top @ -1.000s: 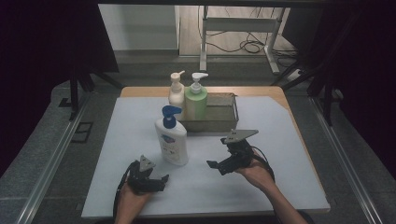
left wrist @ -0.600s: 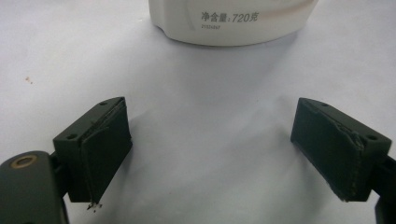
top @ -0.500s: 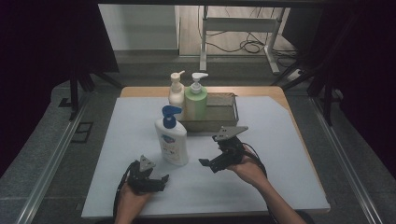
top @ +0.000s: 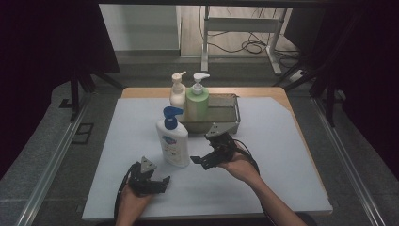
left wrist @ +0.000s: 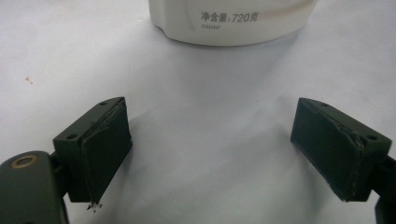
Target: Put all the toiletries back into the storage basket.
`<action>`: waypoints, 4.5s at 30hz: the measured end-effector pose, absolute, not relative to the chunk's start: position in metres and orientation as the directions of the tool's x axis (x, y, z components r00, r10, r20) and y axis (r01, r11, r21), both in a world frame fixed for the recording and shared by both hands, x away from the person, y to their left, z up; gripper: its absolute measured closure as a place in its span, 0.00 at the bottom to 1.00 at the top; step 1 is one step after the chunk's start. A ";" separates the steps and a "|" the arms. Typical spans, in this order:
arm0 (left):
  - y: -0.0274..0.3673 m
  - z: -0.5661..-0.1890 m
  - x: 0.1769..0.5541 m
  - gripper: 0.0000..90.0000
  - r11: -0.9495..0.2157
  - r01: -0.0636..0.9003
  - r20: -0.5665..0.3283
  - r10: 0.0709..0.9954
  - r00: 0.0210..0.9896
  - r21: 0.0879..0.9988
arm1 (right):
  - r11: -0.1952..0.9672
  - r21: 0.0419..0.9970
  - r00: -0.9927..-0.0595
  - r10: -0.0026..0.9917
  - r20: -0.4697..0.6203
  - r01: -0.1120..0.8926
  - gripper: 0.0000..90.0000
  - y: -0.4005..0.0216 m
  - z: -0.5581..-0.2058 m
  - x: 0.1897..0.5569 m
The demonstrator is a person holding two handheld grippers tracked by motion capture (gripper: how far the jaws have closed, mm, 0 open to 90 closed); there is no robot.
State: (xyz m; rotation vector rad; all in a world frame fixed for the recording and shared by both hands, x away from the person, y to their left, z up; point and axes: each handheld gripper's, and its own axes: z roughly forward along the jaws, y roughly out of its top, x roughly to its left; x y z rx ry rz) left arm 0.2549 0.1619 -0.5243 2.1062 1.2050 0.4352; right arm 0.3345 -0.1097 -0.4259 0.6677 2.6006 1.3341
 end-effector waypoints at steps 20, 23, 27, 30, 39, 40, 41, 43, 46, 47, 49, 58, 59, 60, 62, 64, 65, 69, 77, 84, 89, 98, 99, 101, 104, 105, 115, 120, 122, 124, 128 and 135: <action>0.162 -0.524 0.255 0.13 -0.358 0.632 -0.034 0.853 0.520 0.688 | 0.525 0.801 -0.909 0.414 0.053 0.286 0.09 -0.068 -0.419 0.345; 0.162 -0.524 0.255 0.13 -0.357 0.631 -0.034 0.853 0.520 0.689 | 0.525 0.802 -0.910 0.412 0.054 0.285 0.10 -0.063 -0.420 0.349; 0.162 -0.524 0.255 0.13 -0.357 0.631 -0.035 0.853 0.520 0.689 | 0.520 0.805 -0.913 0.402 0.065 0.286 0.13 -0.056 -0.420 0.351; 0.162 -0.524 0.255 0.13 -0.357 0.631 -0.034 0.853 0.520 0.689 | 0.530 0.803 -0.916 0.399 0.050 0.275 0.15 -0.050 -0.421 0.353; 0.162 -0.525 0.255 0.13 -0.357 0.631 -0.034 0.854 0.520 0.689 | 0.545 0.796 -0.914 0.405 0.027 0.265 0.18 -0.036 -0.424 0.356; 0.162 -0.525 0.255 0.13 -0.357 0.631 -0.034 0.853 0.520 0.689 | 0.545 0.796 -0.914 0.406 0.024 0.263 0.19 -0.035 -0.424 0.357; 0.162 -0.525 0.255 0.13 -0.357 0.631 -0.034 0.854 0.520 0.689 | 0.545 0.796 -0.914 0.406 0.023 0.262 0.20 -0.033 -0.425 0.357; 0.162 -0.525 0.255 0.13 -0.358 0.631 -0.034 0.853 0.520 0.689 | 0.542 0.798 -0.912 0.410 0.023 0.264 0.22 -0.032 -0.425 0.358; 0.162 -0.524 0.255 0.13 -0.357 0.631 -0.034 0.854 0.520 0.689 | 0.533 0.805 -0.911 0.413 0.023 0.262 0.26 -0.030 -0.425 0.359; 0.162 -0.524 0.255 0.13 -0.357 0.631 -0.034 0.854 0.520 0.689 | 0.532 0.805 -0.910 0.414 0.023 0.262 0.27 -0.029 -0.425 0.360; 0.162 -0.525 0.255 0.13 -0.357 0.631 -0.034 0.853 0.520 0.689 | 0.533 0.807 -0.912 0.409 0.019 0.256 0.30 -0.028 -0.426 0.360; 0.162 -0.525 0.255 0.13 -0.357 0.631 -0.034 0.853 0.520 0.689 | 0.551 0.802 -0.917 0.399 -0.012 0.229 0.40 -0.027 -0.425 0.358; 0.162 -0.525 0.255 0.13 -0.357 0.631 -0.034 0.853 0.520 0.689 | 0.552 0.801 -0.917 0.399 -0.010 0.232 0.41 -0.027 -0.425 0.358; 0.162 -0.525 0.255 0.13 -0.357 0.631 -0.034 0.853 0.520 0.689 | 0.553 0.801 -0.917 0.399 -0.010 0.232 0.41 -0.027 -0.425 0.358; 0.162 -0.525 0.255 0.13 -0.357 0.631 -0.033 0.853 0.520 0.689 | 0.555 0.799 -0.916 0.401 -0.014 0.231 0.41 -0.027 -0.424 0.358; 0.162 -0.525 0.255 0.13 -0.357 0.631 -0.034 0.853 0.520 0.689 | 0.555 0.798 -0.913 0.407 -0.014 0.235 0.42 -0.026 -0.424 0.357; 0.162 -0.525 0.255 0.13 -0.357 0.631 -0.034 0.854 0.520 0.689 | 0.556 0.796 -0.912 0.409 -0.014 0.237 0.42 -0.026 -0.424 0.357; 0.162 -0.525 0.255 0.13 -0.358 0.631 -0.033 0.853 0.520 0.689 | 0.559 0.796 -0.910 0.414 -0.024 0.234 0.42 -0.028 -0.421 0.357; 0.162 -0.524 0.255 0.13 -0.362 0.631 -0.030 0.853 0.522 0.687 | 0.541 0.806 -0.897 0.442 -0.031 0.239 0.42 -0.047 -0.403 0.358; 0.162 -0.524 0.255 0.13 -0.361 0.631 -0.029 0.853 0.520 0.687 | 0.533 0.807 -0.880 0.474 -0.034 0.255 0.42 -0.070 -0.391 0.362; 0.162 -0.524 0.255 0.13 -0.361 0.630 -0.029 0.853 0.520 0.687 | 0.516 0.814 -0.861 0.507 -0.037 0.269 0.42 -0.089 -0.383 0.365; 0.162 -0.524 0.255 0.13 -0.360 0.630 -0.030 0.854 0.520 0.688 | 0.496 0.820 -0.829 0.557 -0.048 0.285 0.43 -0.119 -0.368 0.369; 0.162 -0.524 0.255 0.13 -0.361 0.630 -0.028 0.853 0.521 0.688 | 0.493 0.821 -0.825 0.562 -0.048 0.288 0.43 -0.121 -0.366 0.370; 0.162 -0.524 0.255 0.13 -0.361 0.630 -0.029 0.853 0.520 0.688 | 0.488 0.822 -0.816 0.575 -0.051 0.293 0.43 -0.127 -0.363 0.372; 0.162 -0.524 0.255 0.13 -0.361 0.630 -0.029 0.853 0.521 0.687 | 0.482 0.824 -0.806 0.590 -0.054 0.298 0.43 -0.133 -0.359 0.374; 0.162 -0.524 0.255 0.13 -0.361 0.630 -0.029 0.853 0.521 0.687 | 0.479 0.825 -0.803 0.594 -0.053 0.300 0.43 -0.135 -0.358 0.375; 0.162 -0.524 0.255 0.13 -0.361 0.630 -0.029 0.853 0.520 0.687 | 0.454 0.830 -0.759 0.649 -0.060 0.323 0.43 -0.156 -0.350 0.388; 0.162 -0.524 0.255 0.13 -0.361 0.630 -0.029 0.853 0.521 0.688 | 0.434 0.836 -0.728 0.682 -0.062 0.335 0.43 -0.168 -0.346 0.397; 0.162 -0.524 0.255 0.13 -0.361 0.630 -0.028 0.853 0.521 0.688 | 0.427 0.838 -0.717 0.694 -0.062 0.341 0.43 -0.171 -0.344 0.399; 0.162 -0.524 0.255 0.13 -0.361 0.630 -0.030 0.853 0.520 0.687 | 0.424 0.839 -0.707 0.704 -0.068 0.342 0.43 -0.174 -0.342 0.401; 0.162 -0.524 0.255 0.13 -0.360 0.630 -0.030 0.853 0.520 0.688 | 0.411 0.843 -0.687 0.723 -0.069 0.348 0.43 -0.177 -0.338 0.407; 0.162 -0.524 0.255 0.13 -0.361 0.630 -0.030 0.853 0.521 0.687 | 0.389 0.848 -0.655 0.753 -0.067 0.360 0.43 -0.178 -0.337 0.420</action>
